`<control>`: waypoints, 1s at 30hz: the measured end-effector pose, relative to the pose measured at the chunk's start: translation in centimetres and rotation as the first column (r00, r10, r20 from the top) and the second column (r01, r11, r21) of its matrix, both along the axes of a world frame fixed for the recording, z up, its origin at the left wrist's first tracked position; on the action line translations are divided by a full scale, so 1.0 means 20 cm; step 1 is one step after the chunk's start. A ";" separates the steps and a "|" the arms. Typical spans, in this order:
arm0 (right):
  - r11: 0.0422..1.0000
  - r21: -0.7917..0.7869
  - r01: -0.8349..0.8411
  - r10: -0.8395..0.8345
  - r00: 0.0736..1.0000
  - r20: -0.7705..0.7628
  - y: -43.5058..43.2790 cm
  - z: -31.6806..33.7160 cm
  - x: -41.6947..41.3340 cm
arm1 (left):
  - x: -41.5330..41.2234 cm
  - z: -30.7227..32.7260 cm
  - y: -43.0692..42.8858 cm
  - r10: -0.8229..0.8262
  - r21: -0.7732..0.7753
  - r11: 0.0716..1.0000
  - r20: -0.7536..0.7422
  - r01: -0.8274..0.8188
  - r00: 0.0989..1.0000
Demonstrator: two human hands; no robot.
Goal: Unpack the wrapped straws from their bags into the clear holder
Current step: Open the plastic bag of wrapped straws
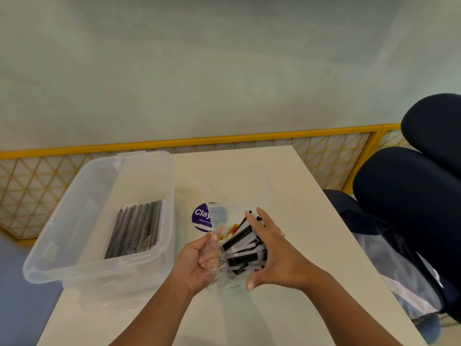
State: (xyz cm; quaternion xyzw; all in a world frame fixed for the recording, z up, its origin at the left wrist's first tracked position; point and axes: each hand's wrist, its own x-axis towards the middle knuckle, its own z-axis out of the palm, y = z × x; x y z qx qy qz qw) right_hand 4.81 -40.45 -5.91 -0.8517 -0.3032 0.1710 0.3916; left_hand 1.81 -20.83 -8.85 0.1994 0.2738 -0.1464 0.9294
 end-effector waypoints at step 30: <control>0.838 -0.087 0.539 -0.408 0.512 -0.756 -0.08 -0.42 0.01 | 0.06 -0.12 -0.04 -0.098 0.846 0.479 -0.212 0.233 0.972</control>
